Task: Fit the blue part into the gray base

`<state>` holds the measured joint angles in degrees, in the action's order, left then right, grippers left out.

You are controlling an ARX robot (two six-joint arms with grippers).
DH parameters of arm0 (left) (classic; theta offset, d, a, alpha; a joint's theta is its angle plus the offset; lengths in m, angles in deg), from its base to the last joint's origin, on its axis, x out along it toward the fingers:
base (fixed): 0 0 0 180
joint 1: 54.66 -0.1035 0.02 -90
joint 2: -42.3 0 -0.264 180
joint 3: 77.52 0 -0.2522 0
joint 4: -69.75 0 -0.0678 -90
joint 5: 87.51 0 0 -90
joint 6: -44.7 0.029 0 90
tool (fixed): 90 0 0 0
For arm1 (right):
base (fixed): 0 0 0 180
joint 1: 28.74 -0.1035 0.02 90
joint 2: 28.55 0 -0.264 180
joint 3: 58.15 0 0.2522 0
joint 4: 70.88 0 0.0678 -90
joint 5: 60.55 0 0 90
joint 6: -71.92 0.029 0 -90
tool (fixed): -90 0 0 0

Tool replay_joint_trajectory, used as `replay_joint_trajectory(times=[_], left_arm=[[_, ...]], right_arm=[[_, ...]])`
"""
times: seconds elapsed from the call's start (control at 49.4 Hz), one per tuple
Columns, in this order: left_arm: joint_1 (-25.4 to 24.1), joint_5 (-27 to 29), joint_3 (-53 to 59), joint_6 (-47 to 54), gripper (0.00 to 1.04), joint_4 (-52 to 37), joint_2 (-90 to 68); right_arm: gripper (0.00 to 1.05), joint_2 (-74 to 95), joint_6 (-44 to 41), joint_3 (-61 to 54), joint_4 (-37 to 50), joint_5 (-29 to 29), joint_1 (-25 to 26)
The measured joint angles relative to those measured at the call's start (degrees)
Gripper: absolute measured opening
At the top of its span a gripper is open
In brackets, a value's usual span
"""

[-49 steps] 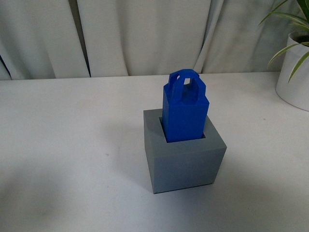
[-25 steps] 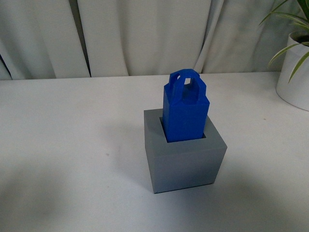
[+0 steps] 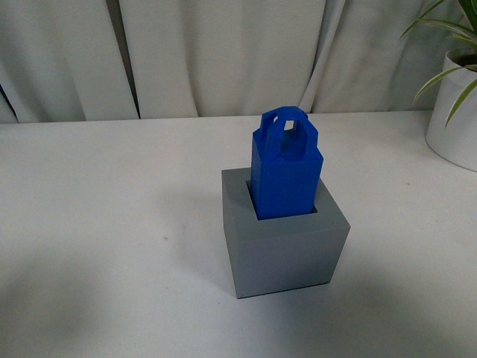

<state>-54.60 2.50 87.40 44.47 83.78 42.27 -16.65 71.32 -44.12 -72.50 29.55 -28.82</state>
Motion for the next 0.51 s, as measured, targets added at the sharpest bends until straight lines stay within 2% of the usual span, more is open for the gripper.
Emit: replay_joint_trajectory(times=[0.223, 0.324, 0.506], left_arm=[[0.0, 0.0, 0.0, 0.0, 0.99, 0.0, 0.0], [0.0, 0.0, 0.0, 0.0, 0.99, 0.0, 0.0], [0.0, 0.0, 0.0, 0.0, 0.99, 0.0, 0.0]], right_arm=[[0.02, -2.0, 0.0, 0.0, -2.0, 0.0, 0.0], [0.02, -9.9, 0.0, 0.1, -11.6, 0.0, 0.0], [0.02, -11.6, 0.0, 0.1, -12.0, 0.0, 0.0]])
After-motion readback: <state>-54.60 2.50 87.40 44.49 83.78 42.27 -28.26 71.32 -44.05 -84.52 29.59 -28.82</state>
